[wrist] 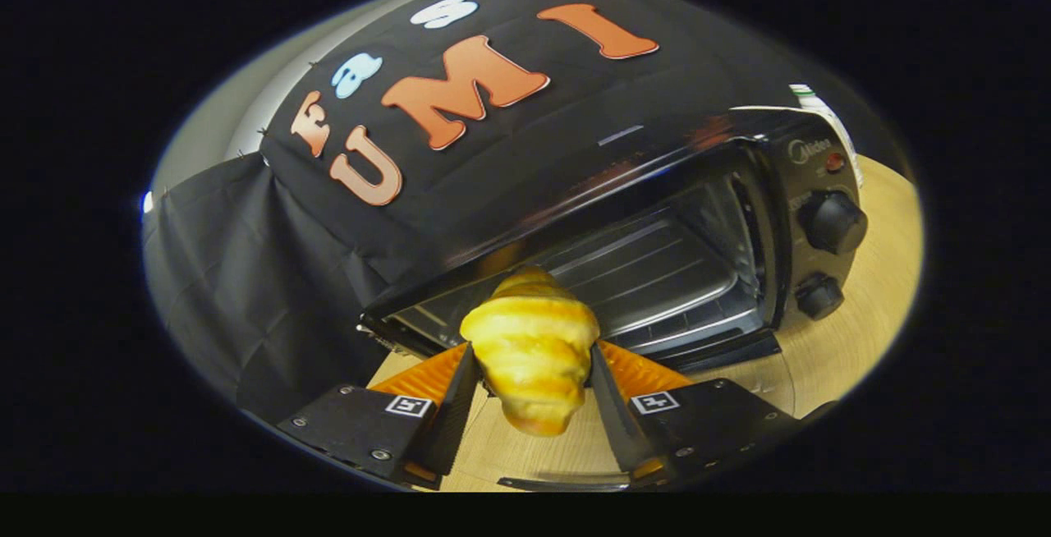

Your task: Open the toaster oven, put the food inside, and close the toaster oven door.

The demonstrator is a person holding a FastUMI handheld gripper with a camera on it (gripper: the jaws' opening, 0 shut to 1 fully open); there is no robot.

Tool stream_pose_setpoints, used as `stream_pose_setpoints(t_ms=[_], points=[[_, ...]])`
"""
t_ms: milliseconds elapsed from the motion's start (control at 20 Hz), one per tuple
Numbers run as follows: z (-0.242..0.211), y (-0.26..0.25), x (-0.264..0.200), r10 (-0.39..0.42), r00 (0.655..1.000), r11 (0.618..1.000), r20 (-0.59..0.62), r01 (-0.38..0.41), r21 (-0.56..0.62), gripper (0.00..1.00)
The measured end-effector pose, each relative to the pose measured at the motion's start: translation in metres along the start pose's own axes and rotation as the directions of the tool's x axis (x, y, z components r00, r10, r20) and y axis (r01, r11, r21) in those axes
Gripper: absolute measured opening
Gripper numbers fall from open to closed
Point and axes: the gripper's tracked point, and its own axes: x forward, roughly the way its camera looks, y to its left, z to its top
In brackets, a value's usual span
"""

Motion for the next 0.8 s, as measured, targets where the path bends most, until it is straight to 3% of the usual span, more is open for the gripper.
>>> stream_pose_setpoints(t_ms=[250, 450, 800], points=[[0.011, 0.000, 0.018, -0.039, 0.999, 0.997, 0.021, 0.040, -0.063, 0.73], [0.000, -0.007, 0.026, -0.097, 0.995, 0.977, 0.021, 0.099, -0.189, 0.73], [0.014, -0.008, 0.033, -0.112, 0.993, 0.978, 0.038, 0.117, -0.171, 0.73]])
